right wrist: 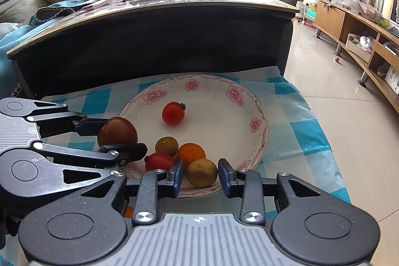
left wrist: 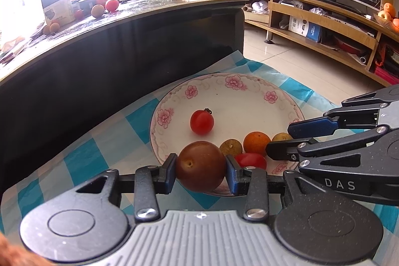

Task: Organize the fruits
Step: 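Lower the plum and kiwi into the white bowl with both tools, then open both tools to release the plum and kiwi in the bowl, then move left tool to a tangerine while right tool reaches another tangerine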

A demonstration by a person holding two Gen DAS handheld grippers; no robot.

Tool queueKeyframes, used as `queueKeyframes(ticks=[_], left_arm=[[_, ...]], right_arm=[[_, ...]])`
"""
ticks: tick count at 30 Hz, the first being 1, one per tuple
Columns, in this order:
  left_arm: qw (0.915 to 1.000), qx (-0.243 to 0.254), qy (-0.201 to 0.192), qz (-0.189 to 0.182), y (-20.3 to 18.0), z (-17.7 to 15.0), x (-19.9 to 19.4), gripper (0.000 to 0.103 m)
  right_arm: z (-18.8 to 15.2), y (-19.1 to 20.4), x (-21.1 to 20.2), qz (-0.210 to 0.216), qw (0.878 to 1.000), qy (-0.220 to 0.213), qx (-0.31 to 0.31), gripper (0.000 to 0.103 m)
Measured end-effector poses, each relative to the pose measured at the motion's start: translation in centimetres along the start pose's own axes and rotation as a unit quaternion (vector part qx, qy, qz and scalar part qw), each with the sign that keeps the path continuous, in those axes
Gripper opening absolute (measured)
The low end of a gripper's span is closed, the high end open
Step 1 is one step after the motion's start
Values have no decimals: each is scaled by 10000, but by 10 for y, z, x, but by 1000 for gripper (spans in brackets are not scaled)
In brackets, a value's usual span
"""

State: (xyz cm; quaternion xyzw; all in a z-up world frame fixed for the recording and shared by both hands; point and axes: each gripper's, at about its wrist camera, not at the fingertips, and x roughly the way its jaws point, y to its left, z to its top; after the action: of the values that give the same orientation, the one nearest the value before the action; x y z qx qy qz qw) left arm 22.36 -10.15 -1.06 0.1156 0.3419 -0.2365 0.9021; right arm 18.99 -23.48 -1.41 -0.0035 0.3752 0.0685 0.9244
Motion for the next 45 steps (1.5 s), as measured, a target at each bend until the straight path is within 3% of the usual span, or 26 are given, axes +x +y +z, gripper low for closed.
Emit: queueKeyframes(ticks=[22, 34, 45], left_arm=[[9996, -162, -217, -39, 2, 4, -4, 50], [9997, -79, -227, -31, 2, 1, -23, 54], [9997, 183, 71, -108, 8, -36, -62, 60]], right_arm=[[0, -3, -11, -17, 9998, -176, 95, 33], [-4, 3, -24, 186, 9996, -192, -70, 34], [-22, 26, -39, 665, 9972, 80, -333, 34]])
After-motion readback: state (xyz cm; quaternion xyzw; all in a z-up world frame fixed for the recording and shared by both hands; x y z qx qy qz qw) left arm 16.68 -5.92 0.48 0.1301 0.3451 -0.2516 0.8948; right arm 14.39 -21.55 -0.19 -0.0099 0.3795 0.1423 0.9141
